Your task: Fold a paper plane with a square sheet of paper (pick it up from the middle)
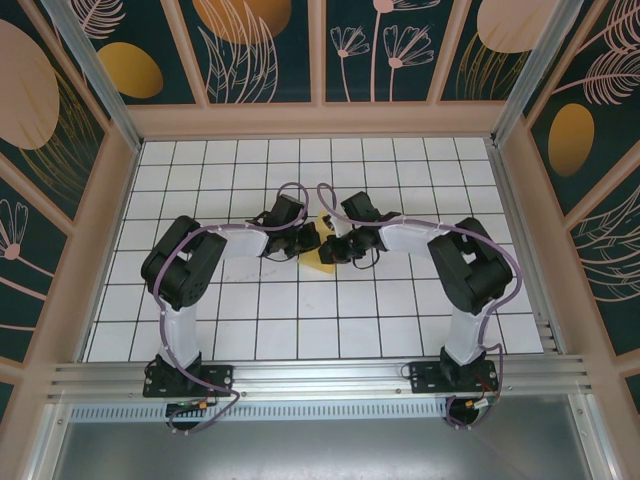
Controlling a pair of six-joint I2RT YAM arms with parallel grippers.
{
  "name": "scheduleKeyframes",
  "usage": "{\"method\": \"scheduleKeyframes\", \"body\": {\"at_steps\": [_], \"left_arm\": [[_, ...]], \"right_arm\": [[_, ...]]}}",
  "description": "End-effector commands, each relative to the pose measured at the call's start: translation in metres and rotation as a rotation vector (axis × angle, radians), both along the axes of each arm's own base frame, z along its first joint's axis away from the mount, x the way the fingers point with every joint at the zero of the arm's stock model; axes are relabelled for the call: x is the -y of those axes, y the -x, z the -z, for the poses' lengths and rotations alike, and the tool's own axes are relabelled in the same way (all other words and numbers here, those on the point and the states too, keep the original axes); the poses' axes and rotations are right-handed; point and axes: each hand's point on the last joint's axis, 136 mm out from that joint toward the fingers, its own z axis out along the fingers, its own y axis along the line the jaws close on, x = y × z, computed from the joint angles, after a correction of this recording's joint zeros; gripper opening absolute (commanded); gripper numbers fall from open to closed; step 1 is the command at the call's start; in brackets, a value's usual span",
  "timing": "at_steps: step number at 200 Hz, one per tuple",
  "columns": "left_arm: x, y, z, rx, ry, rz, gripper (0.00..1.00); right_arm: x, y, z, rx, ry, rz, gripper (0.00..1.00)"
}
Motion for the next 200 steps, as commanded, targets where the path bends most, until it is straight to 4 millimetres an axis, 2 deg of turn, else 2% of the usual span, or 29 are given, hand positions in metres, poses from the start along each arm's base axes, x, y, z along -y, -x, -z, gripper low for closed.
{"method": "scheduleKeyframes", "body": {"at_steps": [1,126,200], "left_arm": [[-0.025,0.021,0.040,-0.104,-0.123,-0.046,0.05],[-0.029,0.024,0.043,-0.116,-0.129,-0.066,0.05],[-0.028,0.025,0.043,-0.119,-0.122,-0.064,0.05]], "right_arm": [[0.007,0.005,0.017,-0.051,0.047,0.017,0.09],[0.022,0.018,0.041,-0.101,0.125,0.005,0.09],[0.023,0.019,0.046,-0.109,0.136,0.005,0.09]]}}
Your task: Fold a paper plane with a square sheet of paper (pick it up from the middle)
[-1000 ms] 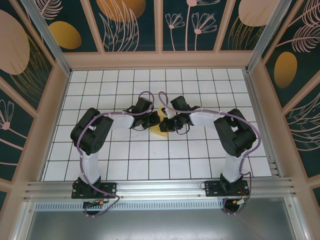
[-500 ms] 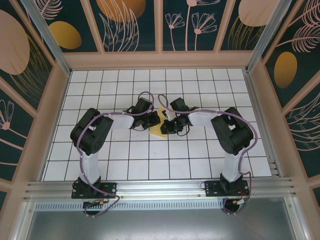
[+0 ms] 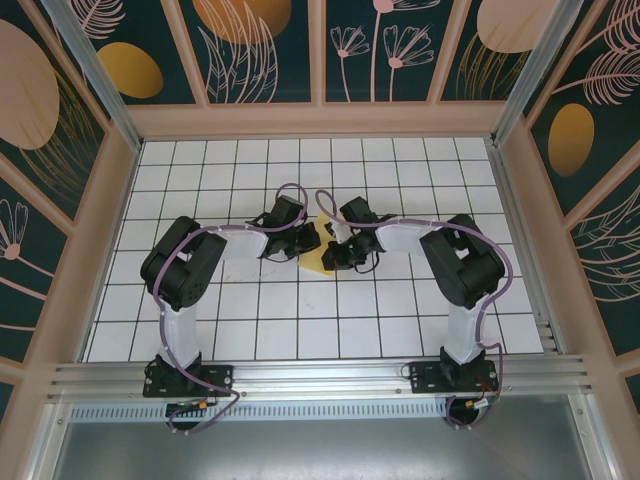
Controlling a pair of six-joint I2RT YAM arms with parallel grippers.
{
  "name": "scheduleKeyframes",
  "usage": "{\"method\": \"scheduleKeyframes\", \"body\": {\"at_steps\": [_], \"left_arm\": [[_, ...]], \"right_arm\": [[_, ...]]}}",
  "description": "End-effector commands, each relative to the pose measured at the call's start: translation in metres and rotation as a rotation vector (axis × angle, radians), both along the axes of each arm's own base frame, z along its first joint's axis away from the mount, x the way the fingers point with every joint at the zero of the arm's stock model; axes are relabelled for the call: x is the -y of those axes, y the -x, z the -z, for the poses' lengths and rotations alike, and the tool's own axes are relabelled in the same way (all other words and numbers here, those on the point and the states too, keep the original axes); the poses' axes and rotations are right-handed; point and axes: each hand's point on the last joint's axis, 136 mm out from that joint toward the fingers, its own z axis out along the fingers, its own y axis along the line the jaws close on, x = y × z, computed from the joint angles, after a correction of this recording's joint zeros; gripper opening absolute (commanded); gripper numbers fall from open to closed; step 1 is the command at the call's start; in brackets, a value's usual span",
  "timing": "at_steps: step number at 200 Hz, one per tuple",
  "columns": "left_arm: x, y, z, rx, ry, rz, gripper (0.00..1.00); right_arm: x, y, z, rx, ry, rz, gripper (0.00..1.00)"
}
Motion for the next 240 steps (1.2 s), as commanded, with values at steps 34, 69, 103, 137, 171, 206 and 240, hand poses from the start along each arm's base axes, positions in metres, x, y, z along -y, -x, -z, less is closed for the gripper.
{"method": "scheduleKeyframes", "body": {"at_steps": [34,69,103,137,171,206,240], "left_arm": [[-0.027,0.026,0.043,-0.118,-0.128,-0.037,0.05],[-0.026,0.025,0.043,-0.117,-0.123,-0.037,0.05],[-0.026,0.026,0.043,-0.117,-0.122,-0.035,0.05],[-0.026,0.026,0.043,-0.118,-0.121,-0.034,0.05],[-0.026,0.026,0.043,-0.118,-0.119,-0.037,0.05],[-0.026,0.026,0.042,-0.118,-0.119,-0.035,0.05],[-0.025,0.026,0.041,-0.115,-0.113,-0.035,0.05]], "right_arm": [[0.010,0.008,-0.005,-0.021,0.003,0.009,0.09],[0.016,0.015,-0.007,-0.036,0.001,0.013,0.09],[0.017,0.021,-0.002,-0.062,0.000,0.011,0.09],[0.020,0.023,0.007,-0.081,0.019,0.014,0.09],[0.023,0.023,0.017,-0.099,0.050,0.025,0.09],[0.012,0.012,-0.012,-0.041,-0.015,0.026,0.09],[0.007,-0.003,-0.038,0.025,-0.065,0.061,0.09]]}}
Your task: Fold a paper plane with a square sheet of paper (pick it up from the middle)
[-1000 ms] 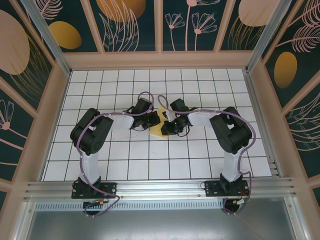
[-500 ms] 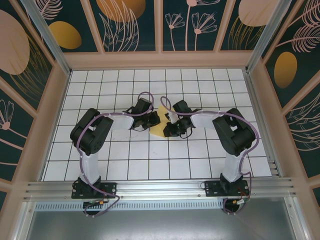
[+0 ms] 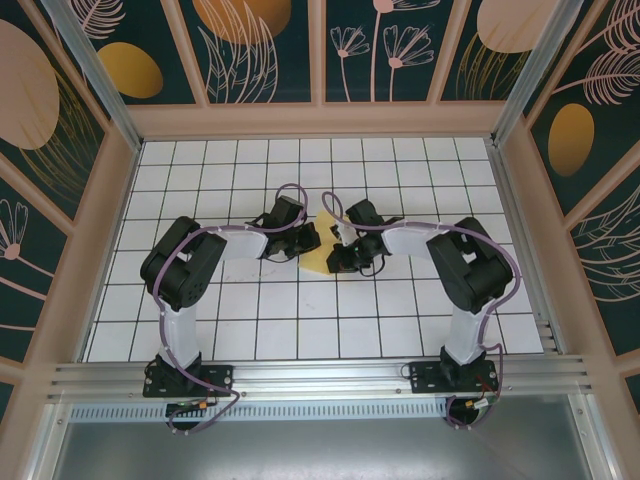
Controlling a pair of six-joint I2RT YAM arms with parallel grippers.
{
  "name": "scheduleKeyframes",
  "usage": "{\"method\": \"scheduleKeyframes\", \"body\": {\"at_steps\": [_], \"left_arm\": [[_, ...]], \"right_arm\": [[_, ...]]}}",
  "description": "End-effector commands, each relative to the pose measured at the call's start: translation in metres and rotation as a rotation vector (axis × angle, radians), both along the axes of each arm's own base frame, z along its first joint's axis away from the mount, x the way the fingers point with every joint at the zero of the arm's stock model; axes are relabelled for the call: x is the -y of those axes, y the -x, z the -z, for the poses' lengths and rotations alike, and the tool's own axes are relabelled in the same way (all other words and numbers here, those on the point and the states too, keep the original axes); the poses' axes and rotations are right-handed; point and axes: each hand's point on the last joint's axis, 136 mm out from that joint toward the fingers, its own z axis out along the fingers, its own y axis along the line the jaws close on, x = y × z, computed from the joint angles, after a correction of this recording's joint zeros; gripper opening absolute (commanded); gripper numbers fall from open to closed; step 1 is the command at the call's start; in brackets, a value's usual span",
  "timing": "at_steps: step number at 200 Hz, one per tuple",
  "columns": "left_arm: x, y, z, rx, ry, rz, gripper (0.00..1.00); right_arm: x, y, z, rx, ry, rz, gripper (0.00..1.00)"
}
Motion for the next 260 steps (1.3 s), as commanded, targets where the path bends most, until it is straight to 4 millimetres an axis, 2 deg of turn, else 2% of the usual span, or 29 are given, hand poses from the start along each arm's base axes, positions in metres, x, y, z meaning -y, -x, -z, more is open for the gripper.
{"method": "scheduleKeyframes", "body": {"at_steps": [1,67,122,175,211,260], "left_arm": [[-0.025,0.025,0.040,-0.118,-0.115,-0.035,0.05],[-0.024,0.026,0.041,-0.120,-0.108,-0.031,0.05],[-0.022,0.028,0.042,-0.123,-0.100,-0.028,0.05],[-0.025,0.027,0.044,-0.125,-0.110,-0.041,0.04],[-0.032,0.036,0.053,-0.149,-0.132,-0.050,0.04],[-0.031,0.036,0.053,-0.146,-0.124,-0.048,0.04]], "right_arm": [[-0.004,-0.011,-0.030,0.045,-0.053,0.029,0.09],[-0.011,-0.028,-0.011,0.018,-0.027,0.059,0.09],[-0.017,-0.030,0.002,-0.005,-0.017,0.037,0.09],[-0.004,-0.006,0.018,-0.062,0.035,0.006,0.08],[0.005,0.011,0.011,-0.075,0.032,-0.010,0.08],[0.004,0.015,0.004,-0.088,0.005,-0.008,0.08]]}}
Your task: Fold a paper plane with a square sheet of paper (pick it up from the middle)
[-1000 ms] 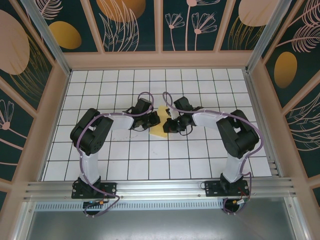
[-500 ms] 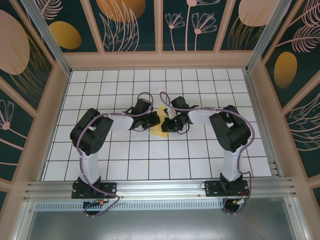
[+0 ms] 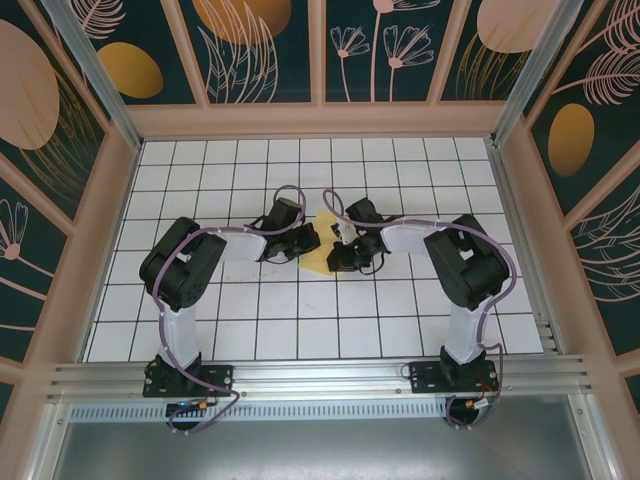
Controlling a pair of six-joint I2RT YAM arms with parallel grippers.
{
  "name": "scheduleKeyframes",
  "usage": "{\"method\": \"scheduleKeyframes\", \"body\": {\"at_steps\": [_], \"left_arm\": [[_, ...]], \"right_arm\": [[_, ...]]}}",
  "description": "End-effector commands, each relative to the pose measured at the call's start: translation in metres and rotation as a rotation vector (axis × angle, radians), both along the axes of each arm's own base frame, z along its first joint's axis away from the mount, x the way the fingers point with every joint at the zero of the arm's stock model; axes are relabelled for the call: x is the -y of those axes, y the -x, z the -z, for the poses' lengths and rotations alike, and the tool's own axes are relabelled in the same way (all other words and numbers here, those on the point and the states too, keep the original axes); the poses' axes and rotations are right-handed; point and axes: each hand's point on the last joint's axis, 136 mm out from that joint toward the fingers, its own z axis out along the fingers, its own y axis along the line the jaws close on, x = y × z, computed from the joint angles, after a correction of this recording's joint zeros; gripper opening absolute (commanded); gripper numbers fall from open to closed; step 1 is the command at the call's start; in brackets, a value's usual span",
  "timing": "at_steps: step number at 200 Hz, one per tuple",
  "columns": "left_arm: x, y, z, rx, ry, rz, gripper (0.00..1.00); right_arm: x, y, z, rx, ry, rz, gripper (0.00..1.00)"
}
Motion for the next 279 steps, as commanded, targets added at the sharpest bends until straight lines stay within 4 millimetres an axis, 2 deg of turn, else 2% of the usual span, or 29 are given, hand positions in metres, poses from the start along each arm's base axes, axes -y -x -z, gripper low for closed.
{"method": "scheduleKeyframes", "body": {"at_steps": [1,91,142,194,207,241,253,279], "left_arm": [[-0.031,0.034,0.053,-0.158,-0.154,-0.034,0.04],[-0.030,0.034,0.051,-0.156,-0.148,-0.030,0.04],[-0.030,0.034,0.051,-0.157,-0.147,-0.028,0.04],[-0.030,0.034,0.051,-0.156,-0.144,-0.030,0.04],[-0.030,0.035,0.051,-0.156,-0.145,-0.029,0.04],[-0.030,0.035,0.050,-0.154,-0.140,-0.030,0.04],[-0.030,0.035,0.050,-0.154,-0.140,-0.029,0.04],[-0.029,0.034,0.049,-0.152,-0.135,-0.028,0.04]], "right_arm": [[0.003,0.017,-0.004,-0.049,-0.006,-0.027,0.08],[-0.003,0.010,-0.024,-0.040,-0.076,-0.017,0.09],[0.004,0.019,-0.008,-0.080,-0.045,-0.014,0.09],[0.015,0.027,0.018,-0.126,0.026,0.000,0.08],[0.010,0.022,0.008,-0.103,0.001,0.002,0.08],[-0.006,-0.007,-0.046,0.051,-0.112,0.028,0.08],[-0.007,-0.012,-0.048,0.060,-0.114,0.036,0.09],[-0.006,-0.017,-0.028,0.028,-0.070,0.053,0.08]]}}
